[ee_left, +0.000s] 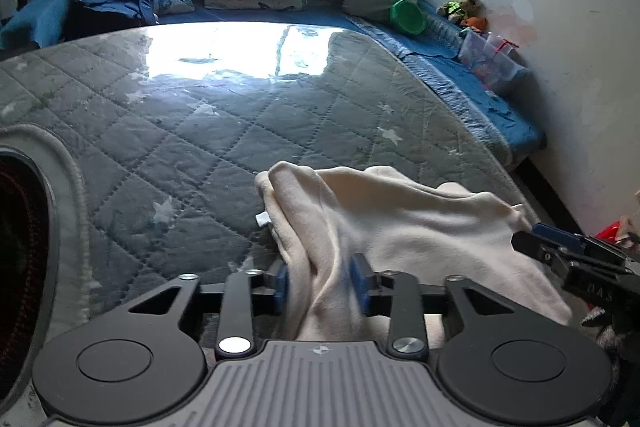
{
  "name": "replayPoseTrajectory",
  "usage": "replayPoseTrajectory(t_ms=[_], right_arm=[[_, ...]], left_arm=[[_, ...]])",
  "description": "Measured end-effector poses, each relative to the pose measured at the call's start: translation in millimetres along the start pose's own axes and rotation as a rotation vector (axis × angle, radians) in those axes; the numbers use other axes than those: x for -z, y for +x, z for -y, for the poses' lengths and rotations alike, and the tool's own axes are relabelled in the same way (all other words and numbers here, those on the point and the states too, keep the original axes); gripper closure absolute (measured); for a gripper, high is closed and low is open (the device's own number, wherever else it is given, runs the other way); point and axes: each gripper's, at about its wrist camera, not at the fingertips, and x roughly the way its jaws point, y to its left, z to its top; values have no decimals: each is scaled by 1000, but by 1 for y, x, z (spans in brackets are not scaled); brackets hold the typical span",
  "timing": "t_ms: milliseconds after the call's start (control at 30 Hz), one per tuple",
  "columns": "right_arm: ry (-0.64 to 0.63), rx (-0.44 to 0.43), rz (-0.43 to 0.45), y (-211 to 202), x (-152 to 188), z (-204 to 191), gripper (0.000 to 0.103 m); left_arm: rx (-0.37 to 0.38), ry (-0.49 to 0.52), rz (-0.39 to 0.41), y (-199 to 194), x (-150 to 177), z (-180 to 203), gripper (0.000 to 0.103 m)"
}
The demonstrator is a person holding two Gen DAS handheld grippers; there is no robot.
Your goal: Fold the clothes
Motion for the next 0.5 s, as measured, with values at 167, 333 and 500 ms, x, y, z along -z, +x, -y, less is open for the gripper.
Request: replayPoseTrajectory(t_ms=[167, 333, 500], right_arm=[[-22, -6, -28, 9, 10, -9, 46], [-53, 12, -25, 10, 13, -12, 44], [-81, 24, -6, 2, 10, -18, 35]], left_arm=[[-32, 29, 3, 2, 4, 0, 57], [-56, 55, 16, 1, 5, 1, 53], [-67, 77, 25, -3, 8, 2, 48]])
